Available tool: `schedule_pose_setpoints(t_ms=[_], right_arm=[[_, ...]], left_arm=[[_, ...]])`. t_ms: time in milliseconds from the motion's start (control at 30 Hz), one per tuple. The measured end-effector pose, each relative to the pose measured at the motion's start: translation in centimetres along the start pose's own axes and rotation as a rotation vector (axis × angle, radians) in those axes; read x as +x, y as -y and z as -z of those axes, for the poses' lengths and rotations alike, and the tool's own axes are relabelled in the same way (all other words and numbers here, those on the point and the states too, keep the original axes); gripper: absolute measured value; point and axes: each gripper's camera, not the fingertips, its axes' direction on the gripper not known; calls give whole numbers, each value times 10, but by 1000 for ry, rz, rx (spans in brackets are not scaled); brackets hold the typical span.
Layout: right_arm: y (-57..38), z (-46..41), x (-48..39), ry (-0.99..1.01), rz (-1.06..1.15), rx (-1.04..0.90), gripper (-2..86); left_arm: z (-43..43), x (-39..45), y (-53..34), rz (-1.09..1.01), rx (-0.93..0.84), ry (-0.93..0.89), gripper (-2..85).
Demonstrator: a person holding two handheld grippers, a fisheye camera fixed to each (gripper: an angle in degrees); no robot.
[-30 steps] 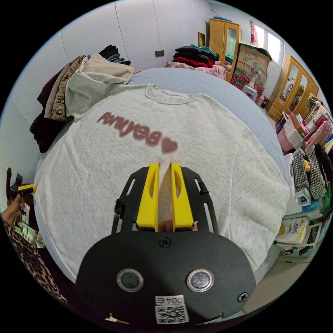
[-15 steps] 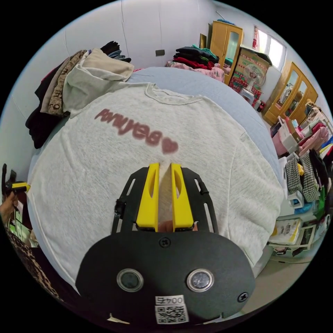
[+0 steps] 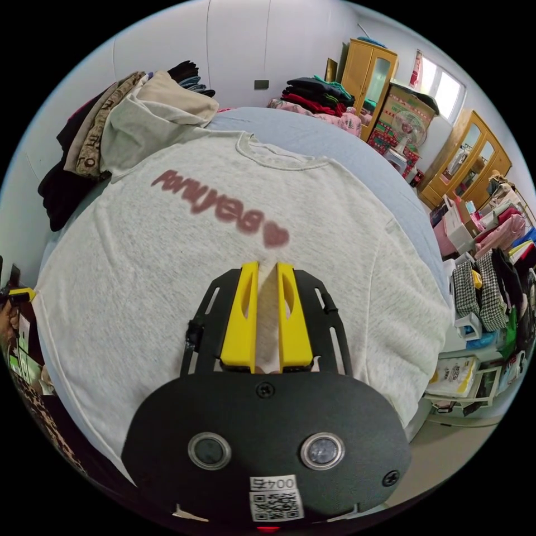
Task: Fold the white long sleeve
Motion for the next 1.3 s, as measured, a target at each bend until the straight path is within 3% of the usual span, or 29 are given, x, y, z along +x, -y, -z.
schedule_pose_setpoints(t_ms=[633, 1033, 1300], right_arm=[[-2, 1, 23, 56, -44, -2, 61], [-6, -8, 79, 308, -175, 7, 44], [23, -18, 40, 155, -197, -166, -4]], left_arm=[[9, 17, -16, -42, 37, 66, 18], [20, -17, -41, 2, -4, 28, 30], [16, 20, -35, -102, -39, -23, 21]])
